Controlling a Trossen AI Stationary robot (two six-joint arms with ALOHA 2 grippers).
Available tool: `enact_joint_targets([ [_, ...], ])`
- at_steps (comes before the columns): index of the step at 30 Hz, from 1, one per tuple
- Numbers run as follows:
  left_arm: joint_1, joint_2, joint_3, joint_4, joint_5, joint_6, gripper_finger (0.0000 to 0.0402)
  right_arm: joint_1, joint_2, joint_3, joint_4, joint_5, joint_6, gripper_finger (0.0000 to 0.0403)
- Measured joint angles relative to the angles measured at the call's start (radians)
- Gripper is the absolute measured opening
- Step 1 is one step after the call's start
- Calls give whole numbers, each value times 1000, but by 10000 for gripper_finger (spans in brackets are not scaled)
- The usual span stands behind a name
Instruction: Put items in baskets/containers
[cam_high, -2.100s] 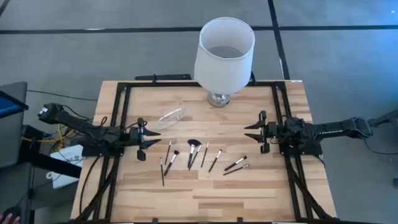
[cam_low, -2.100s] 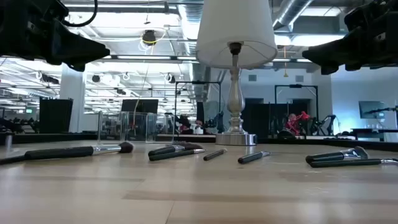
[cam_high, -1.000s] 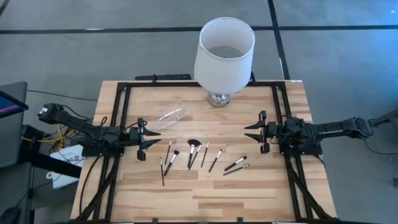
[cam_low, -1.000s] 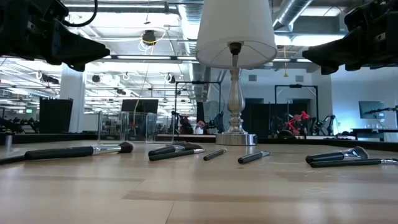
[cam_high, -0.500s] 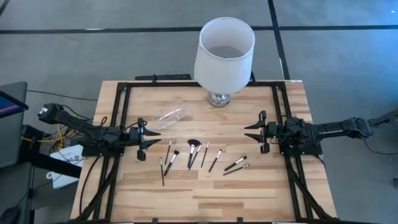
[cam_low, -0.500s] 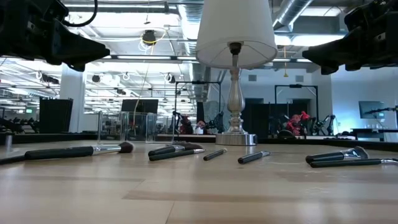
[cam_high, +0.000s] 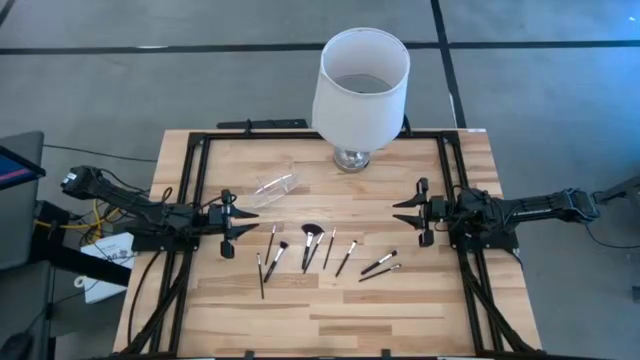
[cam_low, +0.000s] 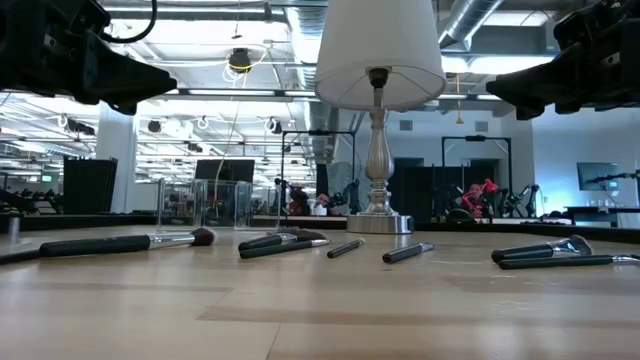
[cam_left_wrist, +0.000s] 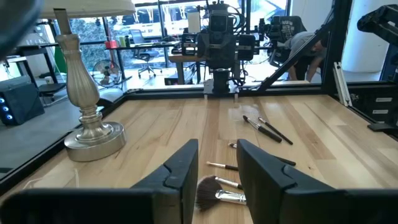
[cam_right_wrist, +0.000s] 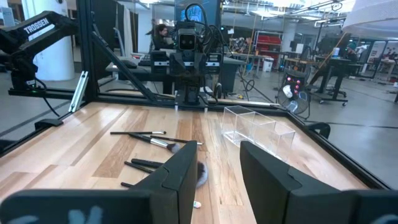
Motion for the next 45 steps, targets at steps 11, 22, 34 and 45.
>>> enact_joint_targets([
  [11, 0, 0, 0, 0, 0, 0, 108, 0, 0, 0, 0, 0, 0, 112],
  [22, 0, 0, 0, 0, 0, 0, 108, 0, 0, 0, 0, 0, 0, 112],
  [34, 0, 0, 0, 8, 0, 0, 108, 0, 0, 0, 1, 0, 0, 112],
  [45, 0, 0, 0, 26, 0, -78, 108, 2, 0, 0, 19, 0, 191, 112],
])
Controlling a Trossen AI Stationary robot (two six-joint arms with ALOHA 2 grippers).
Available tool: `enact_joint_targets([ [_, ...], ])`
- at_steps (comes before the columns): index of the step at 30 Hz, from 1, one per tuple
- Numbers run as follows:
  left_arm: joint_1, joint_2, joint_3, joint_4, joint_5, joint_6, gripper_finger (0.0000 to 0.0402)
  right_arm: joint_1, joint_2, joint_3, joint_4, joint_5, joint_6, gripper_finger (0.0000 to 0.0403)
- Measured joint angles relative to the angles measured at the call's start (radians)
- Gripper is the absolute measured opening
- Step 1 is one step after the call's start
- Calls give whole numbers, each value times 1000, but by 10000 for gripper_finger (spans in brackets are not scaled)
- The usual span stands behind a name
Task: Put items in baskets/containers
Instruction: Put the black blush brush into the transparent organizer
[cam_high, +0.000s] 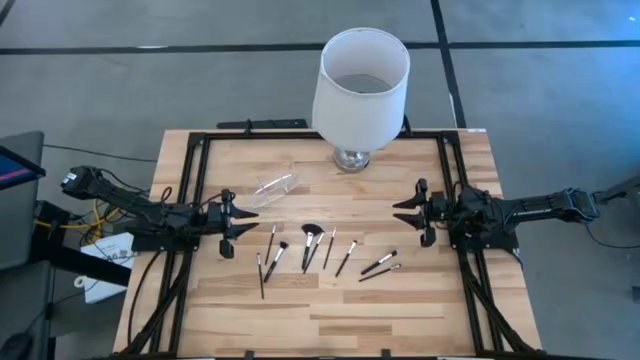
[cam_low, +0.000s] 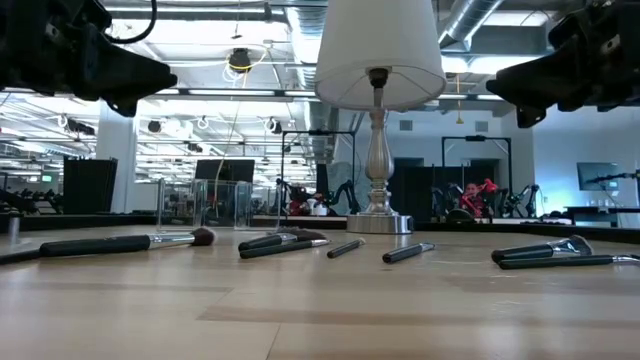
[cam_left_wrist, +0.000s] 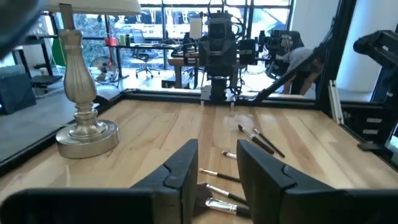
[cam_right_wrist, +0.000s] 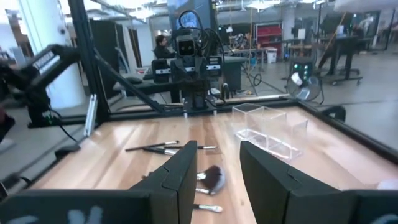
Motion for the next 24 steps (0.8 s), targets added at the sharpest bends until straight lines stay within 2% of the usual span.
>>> enact_joint_targets([
  [10, 35, 0, 0, 150, -81, 39, 108, -22, 0, 5, 122, 32, -123, 112],
  [16, 131, 0, 0, 161, -82, 41, 108, -25, 45, 11, 68, 1, 37, 112],
  [21, 186, 5, 0, 161, -45, 41, 108, 11, 175, 11, 22, -19, 178, 112],
  [24, 207, 6, 0, 161, -26, 41, 108, 48, 274, 13, 61, -61, 226, 113],
])
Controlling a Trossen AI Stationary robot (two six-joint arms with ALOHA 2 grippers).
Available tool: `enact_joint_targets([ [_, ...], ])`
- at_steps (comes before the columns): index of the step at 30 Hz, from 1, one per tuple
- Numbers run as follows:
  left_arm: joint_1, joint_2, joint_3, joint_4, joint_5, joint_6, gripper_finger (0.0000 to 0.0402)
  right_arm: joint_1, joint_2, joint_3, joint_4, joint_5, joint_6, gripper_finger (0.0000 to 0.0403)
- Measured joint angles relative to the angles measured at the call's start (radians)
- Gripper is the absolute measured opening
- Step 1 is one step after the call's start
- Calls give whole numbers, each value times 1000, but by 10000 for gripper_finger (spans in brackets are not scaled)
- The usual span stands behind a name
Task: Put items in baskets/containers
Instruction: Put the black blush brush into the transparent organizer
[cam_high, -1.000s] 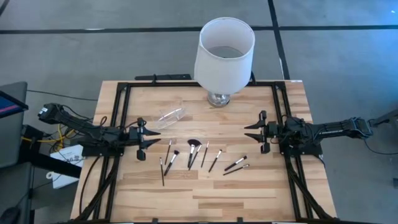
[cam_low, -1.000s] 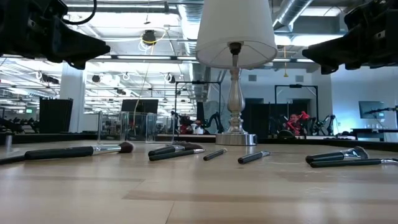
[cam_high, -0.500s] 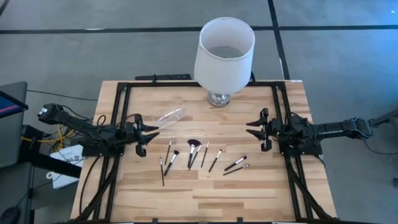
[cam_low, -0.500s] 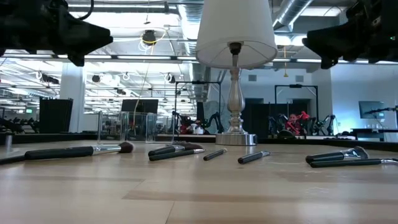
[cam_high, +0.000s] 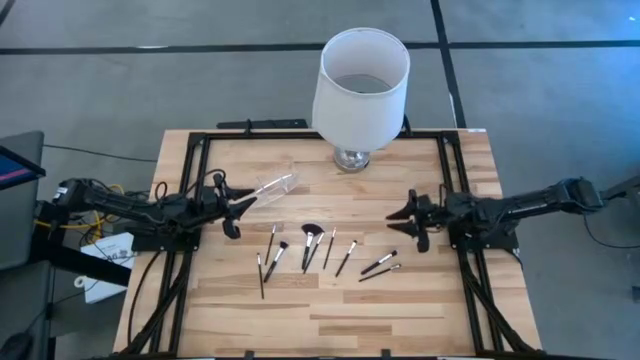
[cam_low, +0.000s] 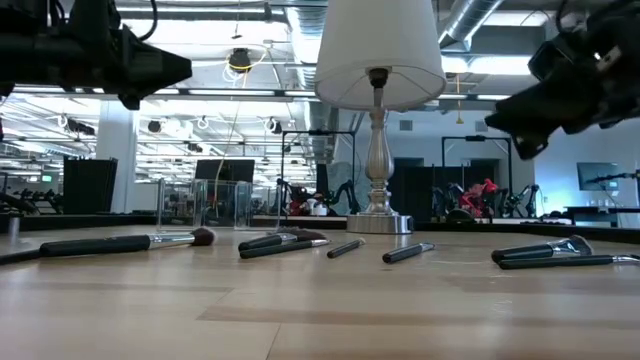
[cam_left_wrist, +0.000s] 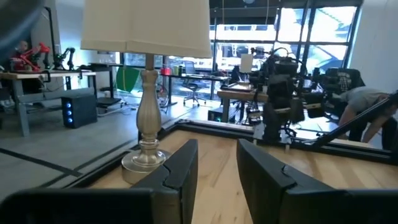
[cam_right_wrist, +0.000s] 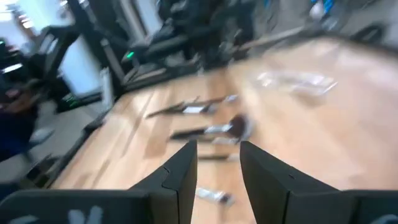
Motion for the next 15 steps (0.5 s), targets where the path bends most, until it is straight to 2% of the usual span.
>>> enact_joint_targets([
  [4, 21, 0, 0, 0, 0, 0, 108, 67, 143, 1, 95, -37, 113, 123],
  [8, 23, 0, 0, 1, 0, -6, 108, 138, 286, 2, 217, -37, 194, 151],
  [10, 23, 0, 0, 4, 0, -6, 108, 178, 360, 15, 246, -19, 162, 167],
  [15, 23, 0, 0, 43, 1, -60, 108, 266, 561, 91, 243, 34, -53, 197],
])
